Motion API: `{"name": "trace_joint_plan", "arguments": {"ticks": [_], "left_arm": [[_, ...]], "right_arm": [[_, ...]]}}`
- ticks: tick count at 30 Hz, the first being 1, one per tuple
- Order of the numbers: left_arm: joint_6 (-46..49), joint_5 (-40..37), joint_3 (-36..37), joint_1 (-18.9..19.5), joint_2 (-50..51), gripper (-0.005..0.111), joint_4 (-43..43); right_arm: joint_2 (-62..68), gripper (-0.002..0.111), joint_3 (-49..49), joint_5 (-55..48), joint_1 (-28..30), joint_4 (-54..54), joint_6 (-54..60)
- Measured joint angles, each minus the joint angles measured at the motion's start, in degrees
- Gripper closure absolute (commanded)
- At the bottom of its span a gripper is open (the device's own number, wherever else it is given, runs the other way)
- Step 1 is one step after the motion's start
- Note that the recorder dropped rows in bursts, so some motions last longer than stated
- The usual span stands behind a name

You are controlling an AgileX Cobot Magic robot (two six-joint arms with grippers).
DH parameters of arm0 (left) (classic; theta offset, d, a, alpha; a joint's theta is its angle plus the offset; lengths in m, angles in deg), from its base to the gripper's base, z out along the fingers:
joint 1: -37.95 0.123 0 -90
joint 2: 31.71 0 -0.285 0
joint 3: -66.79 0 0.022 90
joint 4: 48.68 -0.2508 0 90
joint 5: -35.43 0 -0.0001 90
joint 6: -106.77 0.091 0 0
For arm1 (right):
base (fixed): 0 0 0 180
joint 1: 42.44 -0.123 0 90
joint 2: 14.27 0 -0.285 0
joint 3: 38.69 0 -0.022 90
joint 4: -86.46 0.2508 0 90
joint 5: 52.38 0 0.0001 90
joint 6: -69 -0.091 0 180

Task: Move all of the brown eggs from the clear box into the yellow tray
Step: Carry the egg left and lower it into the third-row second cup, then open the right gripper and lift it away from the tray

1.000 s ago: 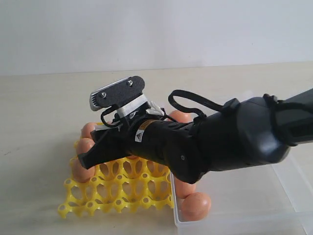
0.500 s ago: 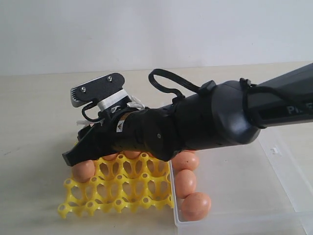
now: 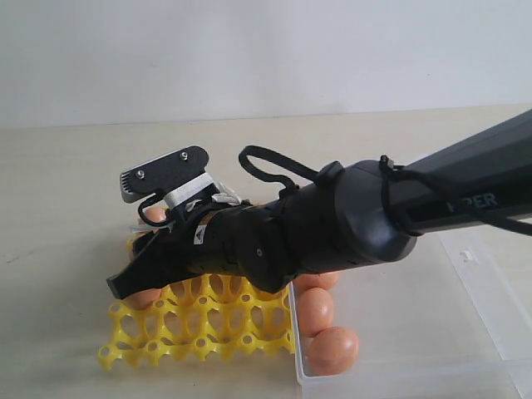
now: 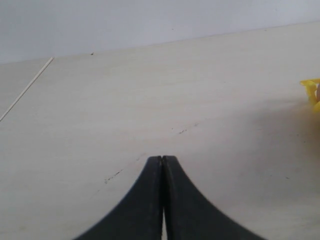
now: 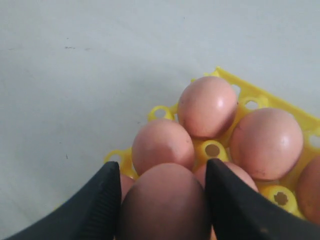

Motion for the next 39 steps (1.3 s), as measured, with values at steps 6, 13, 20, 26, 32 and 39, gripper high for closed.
{"name": "trace_joint_plan", "arguments": {"ticks": [6,13,20,26,32,39], "left_arm": [[0.0,0.0,0.0,0.0,0.0,0.107,0.0],[0.0,0.0,0.0,0.0,0.0,0.107,0.0],[0.0,0.0,0.0,0.0,0.0,0.107,0.0],[0.0,0.0,0.0,0.0,0.0,0.107,0.0],[0.0,0.0,0.0,0.0,0.0,0.107,0.0],[0.0,0.0,0.0,0.0,0.0,0.107,0.0]], "right_arm": [[0.1,0.108,0.0,0.5,0.0,0.0,0.0],[0.1,0.080,0.0,0.5,0.0,0.0,0.0],[0.1,0.050,0.0,0.4,0.0,0.0,0.0],[0.1,0.050,0.0,0.4,0.0,0.0,0.0],[-0.3,0.050,0.0,0.0,0.0,0.0,0.0],[-6.8,0.081,0.0,-6.0,0.0,0.0,1.7]]}}
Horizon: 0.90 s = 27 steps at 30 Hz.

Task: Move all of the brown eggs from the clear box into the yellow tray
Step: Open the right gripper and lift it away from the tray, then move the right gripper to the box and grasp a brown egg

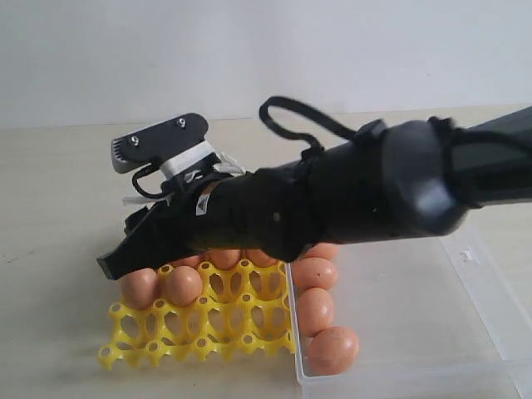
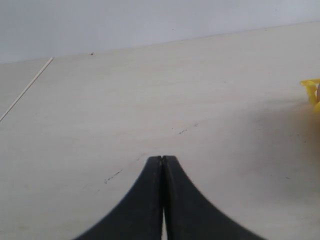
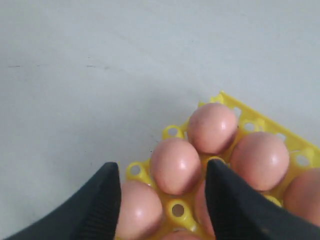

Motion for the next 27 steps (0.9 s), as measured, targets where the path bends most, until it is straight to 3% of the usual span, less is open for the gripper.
{"name": "trace_joint_plan", "arguments": {"ticks": [3,6,9,15,22,27], "left_arm": [[0.0,0.0,0.0,0.0,0.0,0.107,0.0],[0.0,0.0,0.0,0.0,0.0,0.107,0.0],[0.0,0.0,0.0,0.0,0.0,0.107,0.0],[0.0,0.0,0.0,0.0,0.0,0.107,0.0],[0.0,0.0,0.0,0.0,0.0,0.107,0.0],[0.0,0.0,0.0,0.0,0.0,0.107,0.0]], "right_arm": [[-4.6,0.109,0.0,-7.2,0.2,-0.4,3.7],[-8.3,0.106,0.0,-15.9,1.3,-2.5,5.2],[-11.0,0.101,0.0,-23.6,3.6,-4.7,3.4],[-14.8,0.086,0.7,-28.3,9.7,-8.1,-4.1],[-15.3,0.056,6.9,-24.7,18.8,-8.5,-10.2],[-13.5,0.051,10.7,-16.5,25.2,-3.1,-14.8]]}}
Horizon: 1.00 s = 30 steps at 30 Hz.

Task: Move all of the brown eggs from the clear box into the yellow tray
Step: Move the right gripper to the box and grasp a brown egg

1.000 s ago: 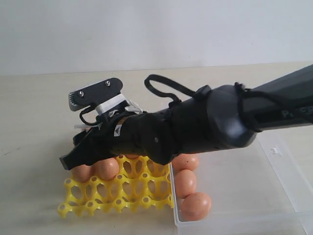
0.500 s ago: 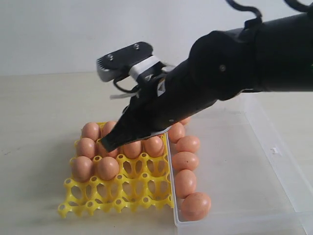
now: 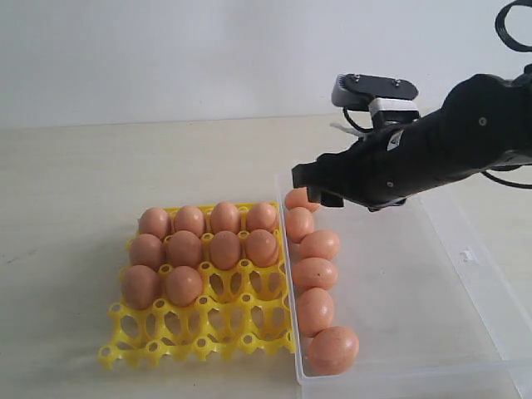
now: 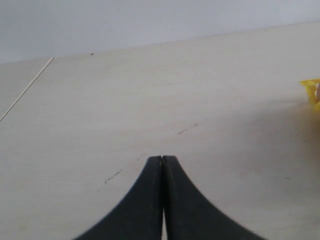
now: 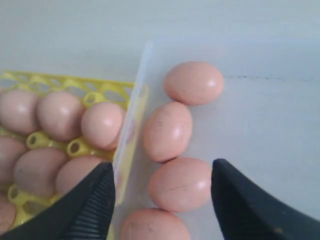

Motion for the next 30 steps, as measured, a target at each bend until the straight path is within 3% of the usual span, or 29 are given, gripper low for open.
{"name": "trace_joint_plan", "arguments": {"ticks": [5,12,18,30], "left_arm": [[0.0,0.0,0.0,0.0,0.0,0.107,0.0],[0.0,0.0,0.0,0.0,0.0,0.107,0.0],[0.0,0.0,0.0,0.0,0.0,0.107,0.0],[0.0,0.0,0.0,0.0,0.0,0.107,0.0]], "right_arm": [[5.8,0.051,0.2,2.0,1.3,3.0,-3.7],[13.1,0.051,0.3,4.5,1.3,15.4,-8.5],[13.5,0.057,0.3,6.0,1.3,16.5,-8.8],[15.8,0.057,0.3,8.1,1.4,17.8,-9.2]]}}
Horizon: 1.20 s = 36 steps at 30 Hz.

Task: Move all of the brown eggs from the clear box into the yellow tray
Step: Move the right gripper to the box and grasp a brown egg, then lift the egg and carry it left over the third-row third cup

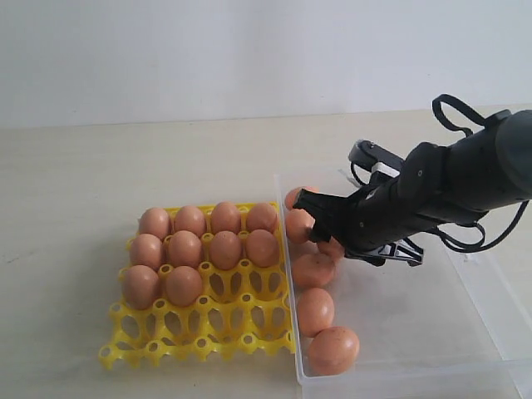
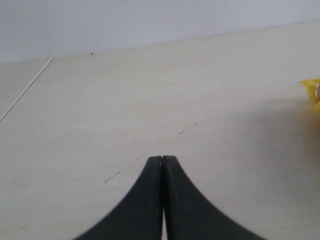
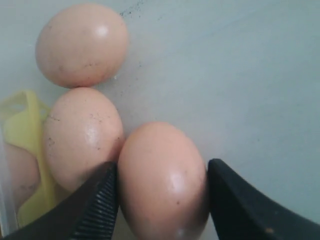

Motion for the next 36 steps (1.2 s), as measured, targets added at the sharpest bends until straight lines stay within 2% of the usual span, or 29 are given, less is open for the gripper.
{"name": "trace_joint_plan", "arguments": {"ticks": [10,23,25,29,36], "left_arm": [[0.0,0.0,0.0,0.0,0.0,0.107,0.0],[0.0,0.0,0.0,0.0,0.0,0.107,0.0],[0.0,0.0,0.0,0.0,0.0,0.107,0.0],[0.0,0.0,0.0,0.0,0.0,0.107,0.0],[0.0,0.0,0.0,0.0,0.0,0.107,0.0]], "right_arm": [[0.7,0.057,0.0,3.5,0.0,-0.1,0.8],[1.4,0.058,-2.4,2.4,0.0,-2.7,3.0],[2.2,0.066,-2.4,2.4,0.1,-2.9,3.2],[2.8,0.109,-2.7,2.4,0.1,-4.0,4.6],[2.2,0.108,-2.7,2.6,0.1,-5.9,8.0]]}}
